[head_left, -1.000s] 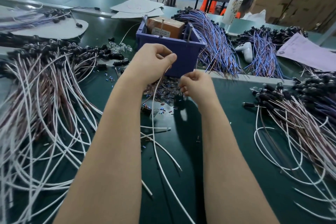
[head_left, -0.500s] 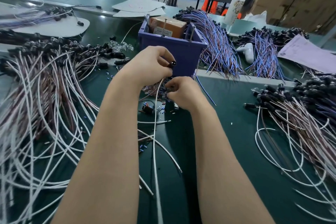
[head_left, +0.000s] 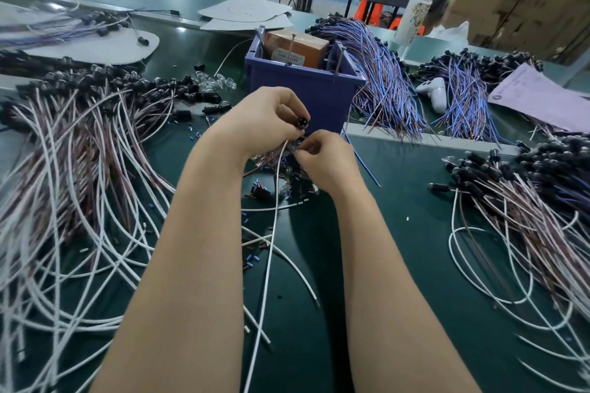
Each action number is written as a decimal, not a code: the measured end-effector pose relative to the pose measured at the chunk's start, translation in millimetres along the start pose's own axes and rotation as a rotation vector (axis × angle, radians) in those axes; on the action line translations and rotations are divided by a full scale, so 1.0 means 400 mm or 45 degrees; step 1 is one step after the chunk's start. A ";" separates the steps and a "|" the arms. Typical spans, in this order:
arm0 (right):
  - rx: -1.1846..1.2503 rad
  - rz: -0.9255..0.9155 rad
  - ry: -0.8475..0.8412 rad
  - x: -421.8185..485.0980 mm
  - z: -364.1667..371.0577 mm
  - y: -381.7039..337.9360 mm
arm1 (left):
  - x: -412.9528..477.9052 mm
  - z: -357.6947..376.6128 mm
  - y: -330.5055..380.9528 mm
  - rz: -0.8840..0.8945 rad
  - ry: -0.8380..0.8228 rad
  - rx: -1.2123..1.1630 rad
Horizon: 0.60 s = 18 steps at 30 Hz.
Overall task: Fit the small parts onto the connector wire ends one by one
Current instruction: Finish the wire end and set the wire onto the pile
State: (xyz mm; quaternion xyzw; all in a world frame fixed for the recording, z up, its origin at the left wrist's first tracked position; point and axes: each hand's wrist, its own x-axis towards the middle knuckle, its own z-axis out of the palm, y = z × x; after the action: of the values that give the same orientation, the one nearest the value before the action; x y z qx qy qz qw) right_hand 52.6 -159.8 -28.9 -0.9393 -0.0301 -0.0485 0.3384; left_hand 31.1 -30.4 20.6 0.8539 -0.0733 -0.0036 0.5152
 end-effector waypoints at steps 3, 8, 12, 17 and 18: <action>0.092 0.017 -0.025 0.002 -0.029 0.001 | 0.002 0.000 -0.002 -0.001 0.010 0.004; 0.260 0.026 -0.190 0.004 -0.054 0.006 | 0.005 0.000 -0.006 0.002 0.019 0.018; 0.131 -0.042 -0.174 0.000 -0.053 0.006 | 0.006 0.002 -0.007 0.009 0.015 0.026; 0.685 -0.123 -0.019 -0.004 -0.081 -0.019 | 0.011 0.008 -0.011 0.030 0.075 0.037; 0.818 -0.141 -0.037 -0.003 -0.087 -0.023 | 0.013 0.011 -0.012 0.034 0.113 0.054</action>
State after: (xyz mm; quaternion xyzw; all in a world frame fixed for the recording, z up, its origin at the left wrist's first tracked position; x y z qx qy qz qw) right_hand 47.9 -174.8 3.6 -0.7821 -0.0996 -0.0414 0.6138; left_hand 36.4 -32.9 14.7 0.8629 -0.0618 0.0427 0.4997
